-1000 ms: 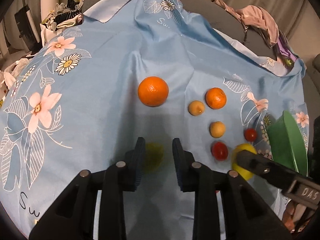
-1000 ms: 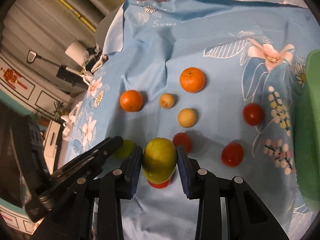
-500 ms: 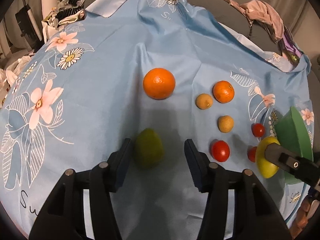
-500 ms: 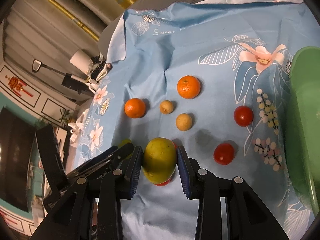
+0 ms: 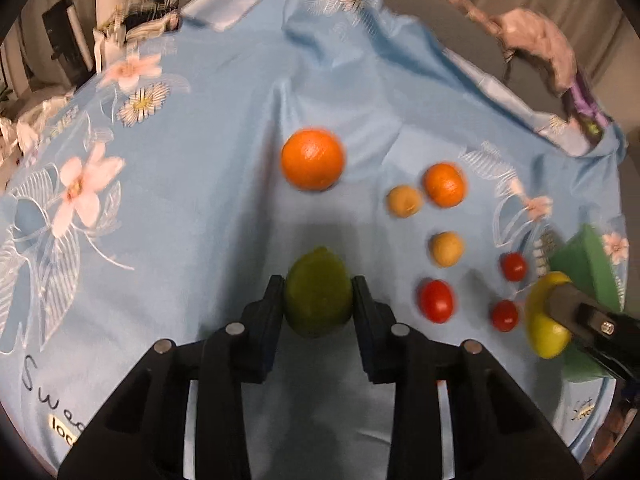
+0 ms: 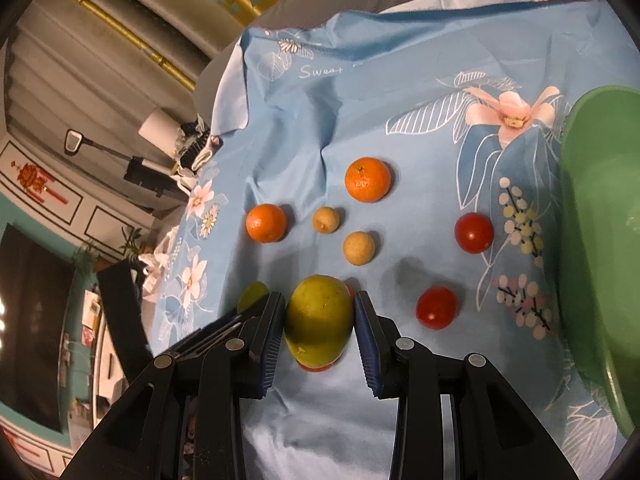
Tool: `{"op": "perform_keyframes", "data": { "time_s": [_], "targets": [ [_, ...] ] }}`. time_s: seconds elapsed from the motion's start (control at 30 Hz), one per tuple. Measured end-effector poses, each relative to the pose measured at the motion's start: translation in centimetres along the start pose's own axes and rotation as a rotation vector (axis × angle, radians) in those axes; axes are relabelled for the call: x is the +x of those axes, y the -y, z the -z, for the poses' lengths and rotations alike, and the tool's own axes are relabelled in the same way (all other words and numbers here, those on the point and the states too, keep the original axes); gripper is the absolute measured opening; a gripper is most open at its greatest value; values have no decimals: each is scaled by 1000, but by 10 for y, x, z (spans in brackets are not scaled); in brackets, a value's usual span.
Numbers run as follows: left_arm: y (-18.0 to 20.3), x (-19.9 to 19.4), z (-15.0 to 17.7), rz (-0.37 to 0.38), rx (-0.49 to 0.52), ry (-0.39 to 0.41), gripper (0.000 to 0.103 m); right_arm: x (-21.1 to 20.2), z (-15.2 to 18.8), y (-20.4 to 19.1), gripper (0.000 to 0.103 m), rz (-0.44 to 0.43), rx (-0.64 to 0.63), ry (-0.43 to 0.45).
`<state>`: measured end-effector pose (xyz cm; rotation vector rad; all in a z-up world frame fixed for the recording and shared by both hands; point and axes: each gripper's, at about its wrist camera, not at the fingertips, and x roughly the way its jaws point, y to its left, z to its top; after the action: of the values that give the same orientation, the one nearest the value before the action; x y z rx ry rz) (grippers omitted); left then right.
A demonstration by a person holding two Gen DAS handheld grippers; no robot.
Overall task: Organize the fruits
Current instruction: 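Carry the lemon and lime over the green bowl and open both tools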
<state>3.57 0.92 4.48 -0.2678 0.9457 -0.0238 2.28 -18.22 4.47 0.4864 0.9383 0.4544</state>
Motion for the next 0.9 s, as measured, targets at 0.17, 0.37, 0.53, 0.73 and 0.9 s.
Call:
{"op": "perform_keyframes", "data": {
  "time_s": [0.17, 0.37, 0.53, 0.73, 0.9],
  "targets": [
    [30, -37, 2, 138, 32, 79, 32, -24, 0, -1, 37, 14, -6, 79],
    [80, -68, 6, 266, 113, 140, 33, -65, -3, 7, 37, 60, -1, 203],
    [117, -71, 5, 308, 183, 143, 33, -102, -6, 27, 37, 136, 39, 318],
    [163, -58, 9, 333, 259, 111, 33, -135, -4, 61, 37, 197, 124, 413],
    [201, -46, 17, 365, 320, 80, 33, -152, 0, 86, 37, 281, 194, 452]
  ]
}}
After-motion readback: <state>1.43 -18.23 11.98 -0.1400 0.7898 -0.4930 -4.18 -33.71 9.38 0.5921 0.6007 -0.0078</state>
